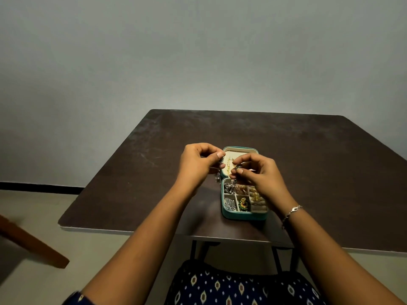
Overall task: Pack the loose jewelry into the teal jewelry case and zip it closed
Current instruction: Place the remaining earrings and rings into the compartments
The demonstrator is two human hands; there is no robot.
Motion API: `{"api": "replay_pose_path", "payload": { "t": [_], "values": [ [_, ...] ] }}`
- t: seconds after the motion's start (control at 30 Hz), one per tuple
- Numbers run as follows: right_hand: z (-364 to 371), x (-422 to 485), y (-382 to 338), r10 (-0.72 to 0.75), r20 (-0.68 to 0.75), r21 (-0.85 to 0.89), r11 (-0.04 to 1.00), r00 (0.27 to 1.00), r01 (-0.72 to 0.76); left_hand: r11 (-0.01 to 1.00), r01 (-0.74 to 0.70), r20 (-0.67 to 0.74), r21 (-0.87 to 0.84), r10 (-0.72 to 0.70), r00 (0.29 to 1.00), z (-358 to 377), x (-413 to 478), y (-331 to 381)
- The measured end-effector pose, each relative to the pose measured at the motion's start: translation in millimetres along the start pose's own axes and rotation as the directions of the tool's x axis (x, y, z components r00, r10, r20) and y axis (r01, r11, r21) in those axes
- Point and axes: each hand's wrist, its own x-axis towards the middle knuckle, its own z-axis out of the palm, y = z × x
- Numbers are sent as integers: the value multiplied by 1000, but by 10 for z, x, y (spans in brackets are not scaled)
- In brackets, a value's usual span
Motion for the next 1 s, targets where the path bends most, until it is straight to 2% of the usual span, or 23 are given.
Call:
{"api": "replay_pose_path", "payload": {
  "t": [0.4, 0.57, 0.8, 0.9, 1.0],
  "values": [
    [31, 54, 177, 24, 42, -107, 994, 999, -20, 1000, 11, 13, -10, -11, 1000, 16, 0, -22],
    [16, 50, 198, 6, 39, -286, 958, 999, 6, 1000, 22, 13, 5, -22, 1000, 40, -1, -44],
    [38, 61, 208, -2, 51, -414, 910, 999, 23, 999, 27, 24, 30, -28, 999, 64, -2, -71],
    [30, 56, 185, -8, 46, -396, 918, 999, 26, 999, 30, 19, 25, -30, 999, 60, 3, -80],
    [6, 25, 120, -5, 67, -283, 959, 998, 23, 999, 27, 17, 32, -28, 999, 60, 5, -77]
  ]
}}
